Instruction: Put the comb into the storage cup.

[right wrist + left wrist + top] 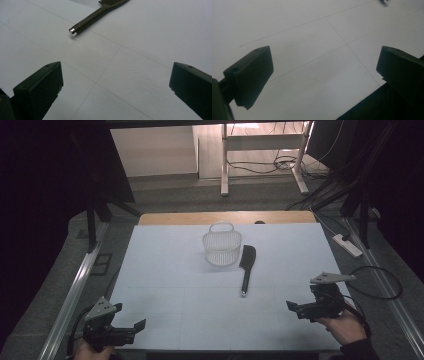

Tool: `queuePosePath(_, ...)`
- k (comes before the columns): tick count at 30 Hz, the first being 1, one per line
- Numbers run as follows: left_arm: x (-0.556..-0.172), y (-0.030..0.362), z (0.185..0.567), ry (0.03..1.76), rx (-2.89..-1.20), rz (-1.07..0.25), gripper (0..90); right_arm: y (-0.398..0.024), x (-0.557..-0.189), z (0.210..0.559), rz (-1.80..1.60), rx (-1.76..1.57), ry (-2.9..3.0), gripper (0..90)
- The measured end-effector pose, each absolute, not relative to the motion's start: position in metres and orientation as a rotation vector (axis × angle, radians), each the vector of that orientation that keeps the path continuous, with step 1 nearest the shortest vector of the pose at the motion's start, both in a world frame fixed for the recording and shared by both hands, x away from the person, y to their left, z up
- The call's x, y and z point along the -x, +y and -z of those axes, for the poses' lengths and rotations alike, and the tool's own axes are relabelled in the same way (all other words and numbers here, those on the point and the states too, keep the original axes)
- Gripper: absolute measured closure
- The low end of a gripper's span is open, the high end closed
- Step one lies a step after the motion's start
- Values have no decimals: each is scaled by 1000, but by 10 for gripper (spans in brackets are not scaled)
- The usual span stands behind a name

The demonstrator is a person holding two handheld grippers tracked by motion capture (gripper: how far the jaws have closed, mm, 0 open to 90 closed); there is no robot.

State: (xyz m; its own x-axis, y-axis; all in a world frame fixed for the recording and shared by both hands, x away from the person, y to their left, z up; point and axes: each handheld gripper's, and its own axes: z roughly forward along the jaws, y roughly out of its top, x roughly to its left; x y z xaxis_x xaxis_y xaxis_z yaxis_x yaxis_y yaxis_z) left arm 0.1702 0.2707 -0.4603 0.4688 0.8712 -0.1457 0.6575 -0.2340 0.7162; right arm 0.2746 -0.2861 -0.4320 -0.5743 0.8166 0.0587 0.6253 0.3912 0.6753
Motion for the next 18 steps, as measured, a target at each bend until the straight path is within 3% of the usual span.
queuePosePath(18,-170,271,460,1265,-1975,-367,18,-270,-297,428,-998,-1207,2418,0)
